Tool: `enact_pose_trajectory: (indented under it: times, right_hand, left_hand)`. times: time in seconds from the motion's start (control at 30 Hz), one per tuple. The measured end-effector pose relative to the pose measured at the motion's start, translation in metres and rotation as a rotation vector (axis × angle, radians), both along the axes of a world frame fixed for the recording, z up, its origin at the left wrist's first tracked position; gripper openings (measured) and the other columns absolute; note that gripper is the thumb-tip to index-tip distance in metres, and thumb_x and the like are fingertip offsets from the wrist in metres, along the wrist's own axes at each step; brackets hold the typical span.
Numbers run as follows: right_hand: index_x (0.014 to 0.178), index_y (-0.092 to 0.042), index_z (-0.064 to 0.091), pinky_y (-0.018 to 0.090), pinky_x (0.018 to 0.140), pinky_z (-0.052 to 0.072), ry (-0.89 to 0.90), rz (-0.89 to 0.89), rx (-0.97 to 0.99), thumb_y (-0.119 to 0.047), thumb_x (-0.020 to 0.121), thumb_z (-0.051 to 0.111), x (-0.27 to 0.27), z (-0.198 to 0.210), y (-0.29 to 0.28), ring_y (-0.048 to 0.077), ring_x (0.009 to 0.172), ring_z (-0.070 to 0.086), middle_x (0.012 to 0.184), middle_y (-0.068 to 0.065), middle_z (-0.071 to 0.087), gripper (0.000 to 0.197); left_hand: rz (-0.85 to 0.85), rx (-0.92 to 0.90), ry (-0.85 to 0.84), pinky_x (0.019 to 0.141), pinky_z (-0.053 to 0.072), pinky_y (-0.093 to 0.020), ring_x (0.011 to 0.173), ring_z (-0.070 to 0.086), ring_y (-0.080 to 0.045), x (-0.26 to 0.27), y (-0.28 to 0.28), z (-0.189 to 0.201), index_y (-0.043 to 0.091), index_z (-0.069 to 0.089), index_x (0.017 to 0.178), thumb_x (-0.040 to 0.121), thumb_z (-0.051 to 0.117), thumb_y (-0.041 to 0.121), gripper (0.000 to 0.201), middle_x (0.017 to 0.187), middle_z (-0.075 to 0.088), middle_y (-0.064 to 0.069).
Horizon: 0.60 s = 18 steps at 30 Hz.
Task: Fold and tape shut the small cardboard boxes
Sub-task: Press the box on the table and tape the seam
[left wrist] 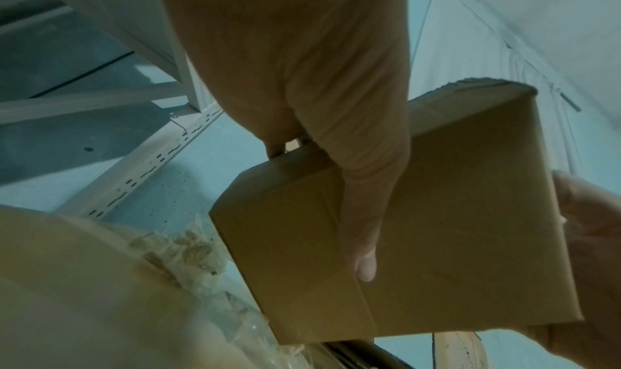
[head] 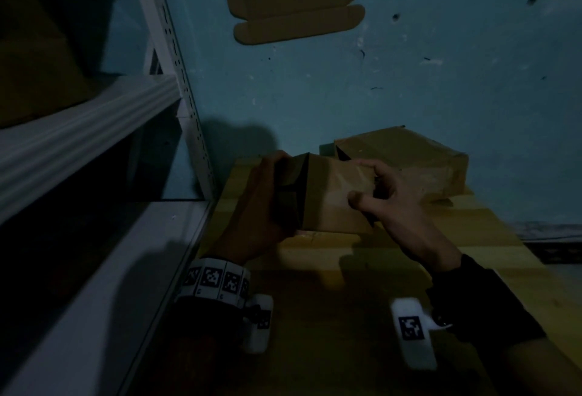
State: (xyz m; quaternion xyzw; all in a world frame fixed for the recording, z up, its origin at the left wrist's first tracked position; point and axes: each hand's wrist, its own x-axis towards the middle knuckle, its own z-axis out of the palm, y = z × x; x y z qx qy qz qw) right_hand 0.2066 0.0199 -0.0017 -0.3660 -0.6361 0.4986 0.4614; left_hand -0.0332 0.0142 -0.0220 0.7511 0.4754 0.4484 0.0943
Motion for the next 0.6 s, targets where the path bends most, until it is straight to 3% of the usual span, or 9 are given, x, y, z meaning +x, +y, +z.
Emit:
enact_pose_trajectory:
  times: [0.1,0.27,0.4,0.5,0.6]
  right_hand:
    - [0.133,-0.023,0.055,0.024,0.067,0.059,-0.003,-0.023,-0.023,-0.007,0.090,0.069,-0.0021,0.0016,-0.0005,0.026,0.107,0.065,0.130,0.007,0.055,0.048]
    - [0.133,-0.022,0.054,0.029,0.071,0.062,-0.031,-0.070,-0.039,-0.010,0.087,0.073,-0.0061,0.0053,-0.0033,0.021,0.103,0.068,0.124,0.002,0.059,0.051]
    - [0.133,-0.023,0.052,0.049,0.082,0.063,-0.075,-0.099,-0.064,-0.009,0.088,0.072,-0.0090,0.0066,-0.0058,0.023,0.099,0.068,0.119,0.001,0.060,0.052]
    - [0.134,-0.023,0.050,0.048,0.084,0.062,-0.124,-0.103,-0.051,-0.009,0.089,0.071,-0.0101,0.0064,-0.0068,0.021,0.099,0.067,0.117,-0.001,0.058,0.052]
    - [0.133,-0.022,0.049,0.050,0.080,0.062,-0.132,-0.098,-0.050,-0.007,0.089,0.070,-0.0093,0.0065,-0.0063,0.022,0.093,0.069,0.112,-0.002,0.060,0.051]
  left_hand:
    - [-0.012,-0.006,0.004,0.094,0.046,-0.040,0.123,0.047,-0.022,0.0007,-0.0003,-0.0009,0.023,0.033,0.140,0.053,0.094,0.023,0.107,0.133,0.045,-0.003]
    - [0.021,-0.008,0.049,0.092,0.045,-0.040,0.120,0.045,-0.018,0.0044,-0.0019,0.0001,0.019,0.036,0.140,0.059,0.089,0.026,0.097,0.131,0.043,0.003]
    - [0.058,0.023,0.112,0.089,0.034,-0.025,0.118,0.040,-0.011,0.0061,-0.0032,0.0009,0.015,0.036,0.142,0.062,0.090,0.017,0.097,0.128,0.040,0.007]
    - [0.058,0.052,0.150,0.089,0.032,-0.013,0.117,0.041,-0.012,0.0055,-0.0012,-0.0003,0.010,0.040,0.140,0.067,0.087,0.019,0.087,0.130,0.046,-0.002]
    - [0.060,0.097,0.174,0.089,0.025,0.002,0.110,0.035,-0.002,0.0060,-0.0002,-0.0014,0.006,0.042,0.137,0.067,0.087,0.013,0.083,0.125,0.041,0.004]
